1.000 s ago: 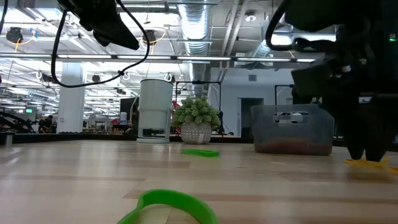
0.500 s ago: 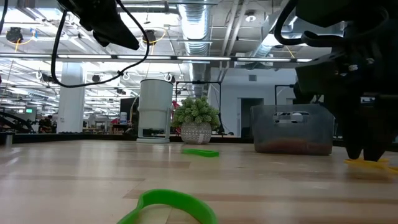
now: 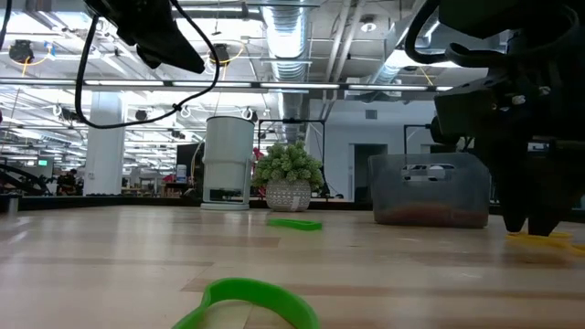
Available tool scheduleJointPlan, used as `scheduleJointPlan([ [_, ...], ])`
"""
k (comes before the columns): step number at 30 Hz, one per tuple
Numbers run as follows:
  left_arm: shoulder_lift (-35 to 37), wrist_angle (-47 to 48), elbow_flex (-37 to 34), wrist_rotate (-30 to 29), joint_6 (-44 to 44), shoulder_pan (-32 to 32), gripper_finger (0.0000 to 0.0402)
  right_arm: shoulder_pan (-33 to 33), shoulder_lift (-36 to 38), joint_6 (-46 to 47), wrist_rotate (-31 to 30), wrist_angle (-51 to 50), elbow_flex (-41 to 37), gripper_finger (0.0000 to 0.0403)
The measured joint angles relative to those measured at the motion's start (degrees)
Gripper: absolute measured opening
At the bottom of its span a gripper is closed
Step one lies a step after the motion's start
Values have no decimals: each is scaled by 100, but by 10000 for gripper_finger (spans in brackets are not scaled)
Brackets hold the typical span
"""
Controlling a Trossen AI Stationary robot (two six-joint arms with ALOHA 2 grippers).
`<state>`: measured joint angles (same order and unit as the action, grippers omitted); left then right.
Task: Pick and place items into bin
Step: Put the yellow rubber band into the black bin
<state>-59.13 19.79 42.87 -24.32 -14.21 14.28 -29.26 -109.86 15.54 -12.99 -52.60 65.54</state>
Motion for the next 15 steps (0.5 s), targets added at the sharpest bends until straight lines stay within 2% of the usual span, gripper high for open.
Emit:
scheduleJointPlan([
  [11, 0, 0, 0, -2, 2, 0, 59, 59, -4, -101, -169, 38, -4, 79],
  [15, 0, 0, 0, -2, 2, 0, 59, 157, 0, -415, 255, 102, -4, 73],
])
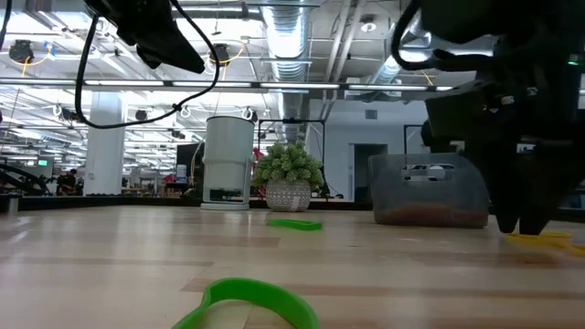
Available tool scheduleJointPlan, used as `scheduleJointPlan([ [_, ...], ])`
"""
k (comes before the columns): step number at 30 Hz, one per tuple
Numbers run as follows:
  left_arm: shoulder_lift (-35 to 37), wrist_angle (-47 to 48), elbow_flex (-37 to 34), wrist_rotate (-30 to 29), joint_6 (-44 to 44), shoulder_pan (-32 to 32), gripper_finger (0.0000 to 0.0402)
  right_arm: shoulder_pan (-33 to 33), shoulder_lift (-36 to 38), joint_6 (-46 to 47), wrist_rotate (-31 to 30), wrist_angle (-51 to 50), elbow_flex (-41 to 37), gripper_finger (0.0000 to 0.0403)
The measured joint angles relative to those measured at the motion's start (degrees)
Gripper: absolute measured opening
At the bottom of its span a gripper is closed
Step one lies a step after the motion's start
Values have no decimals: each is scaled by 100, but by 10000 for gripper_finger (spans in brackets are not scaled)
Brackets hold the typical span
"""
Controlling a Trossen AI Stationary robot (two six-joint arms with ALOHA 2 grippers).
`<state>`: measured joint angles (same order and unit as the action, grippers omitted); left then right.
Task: Pick and place items into bin
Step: Put the yellow rubber band into the black bin
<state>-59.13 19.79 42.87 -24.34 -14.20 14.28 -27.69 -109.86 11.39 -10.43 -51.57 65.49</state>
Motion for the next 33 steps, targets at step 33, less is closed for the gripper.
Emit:
scheduleJointPlan([
  [33, 2, 20, 0, 4, 2, -2, 59, 200, 1130, 176, -1356, -2940, 1765, 1],
])
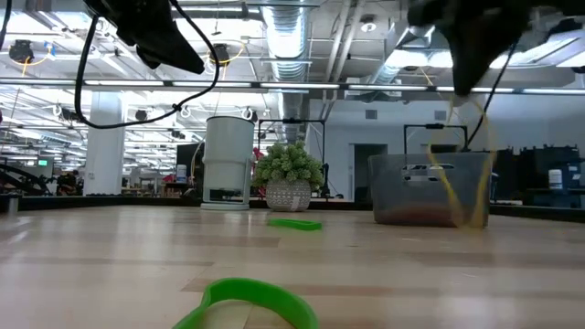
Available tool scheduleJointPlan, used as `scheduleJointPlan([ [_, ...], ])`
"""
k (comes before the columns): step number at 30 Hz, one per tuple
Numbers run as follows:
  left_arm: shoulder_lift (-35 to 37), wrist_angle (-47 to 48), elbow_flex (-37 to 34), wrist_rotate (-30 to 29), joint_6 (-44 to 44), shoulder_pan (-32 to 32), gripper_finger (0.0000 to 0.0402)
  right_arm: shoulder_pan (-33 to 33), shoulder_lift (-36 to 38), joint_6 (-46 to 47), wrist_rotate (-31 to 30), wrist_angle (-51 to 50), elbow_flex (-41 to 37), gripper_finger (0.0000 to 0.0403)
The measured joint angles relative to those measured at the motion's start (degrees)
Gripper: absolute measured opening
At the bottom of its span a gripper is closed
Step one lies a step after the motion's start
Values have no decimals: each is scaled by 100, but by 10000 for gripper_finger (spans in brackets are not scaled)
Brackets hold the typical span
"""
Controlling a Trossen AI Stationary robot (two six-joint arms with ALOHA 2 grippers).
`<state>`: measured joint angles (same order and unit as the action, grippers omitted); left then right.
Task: Pick and place items into bin
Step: Put the yellow rubber band into the black bin
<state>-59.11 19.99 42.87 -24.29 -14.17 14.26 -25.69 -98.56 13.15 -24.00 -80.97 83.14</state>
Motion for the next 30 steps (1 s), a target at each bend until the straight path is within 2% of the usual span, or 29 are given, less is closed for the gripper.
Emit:
scheduleJointPlan([
  [8, 0, -1, 0, 0, 0, 0, 59, 558, 898, 80, -1279, -190, 12, 0],
  [13, 0, 2, 0, -2, 0, 0, 59, 1161, 1200, 56, -1603, -175, 12, 0],
  [16, 0, 4, 0, -2, 0, 2, 59, 1541, 1215, 52, -1362, -7, -25, 0],
  [24, 0, 74, 0, -2, 0, 0, 59, 2113, 717, -507, 246, 560, -461, 0],
  [26, 0, 107, 0, -2, 0, 0, 59, 2118, 474, -603, 448, 504, -554, 0],
  [30, 0, 172, 0, -4, 0, 0, 59, 2113, 34, -623, 469, 295, -589, 0],
])
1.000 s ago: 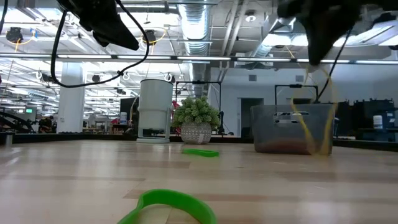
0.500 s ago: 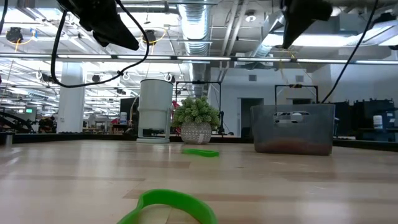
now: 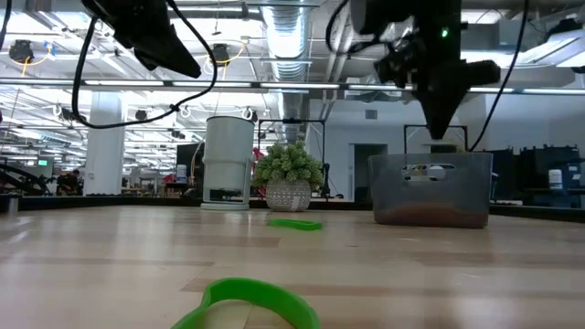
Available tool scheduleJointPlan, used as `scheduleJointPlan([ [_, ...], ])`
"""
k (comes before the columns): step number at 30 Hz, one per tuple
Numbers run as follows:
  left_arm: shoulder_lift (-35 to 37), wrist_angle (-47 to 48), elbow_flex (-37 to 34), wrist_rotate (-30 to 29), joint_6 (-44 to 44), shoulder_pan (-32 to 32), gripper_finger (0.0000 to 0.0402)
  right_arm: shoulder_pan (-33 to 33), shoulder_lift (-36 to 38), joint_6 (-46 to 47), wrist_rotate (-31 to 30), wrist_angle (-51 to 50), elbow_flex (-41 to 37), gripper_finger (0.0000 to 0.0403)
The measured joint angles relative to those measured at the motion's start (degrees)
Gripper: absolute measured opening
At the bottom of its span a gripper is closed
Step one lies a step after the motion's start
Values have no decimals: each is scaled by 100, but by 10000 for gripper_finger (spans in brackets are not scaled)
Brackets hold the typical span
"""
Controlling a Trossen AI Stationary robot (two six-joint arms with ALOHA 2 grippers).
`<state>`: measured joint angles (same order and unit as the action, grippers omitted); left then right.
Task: Pick and place items into bin
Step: Put the yellow rubber band into the black bin, then put the green rubber band into the black bin
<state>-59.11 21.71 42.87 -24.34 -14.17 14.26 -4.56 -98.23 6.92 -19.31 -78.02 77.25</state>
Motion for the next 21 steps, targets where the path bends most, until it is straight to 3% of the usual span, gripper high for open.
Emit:
scheduleJointPlan([
  [9, 0, 9, 0, 0, 2, 0, 59, 244, -877, 32, 139, 127, 0, 4],
  [21, 0, 47, 0, -1, 4, 0, 59, 545, -1345, -250, 446, 241, 0, 63],
])
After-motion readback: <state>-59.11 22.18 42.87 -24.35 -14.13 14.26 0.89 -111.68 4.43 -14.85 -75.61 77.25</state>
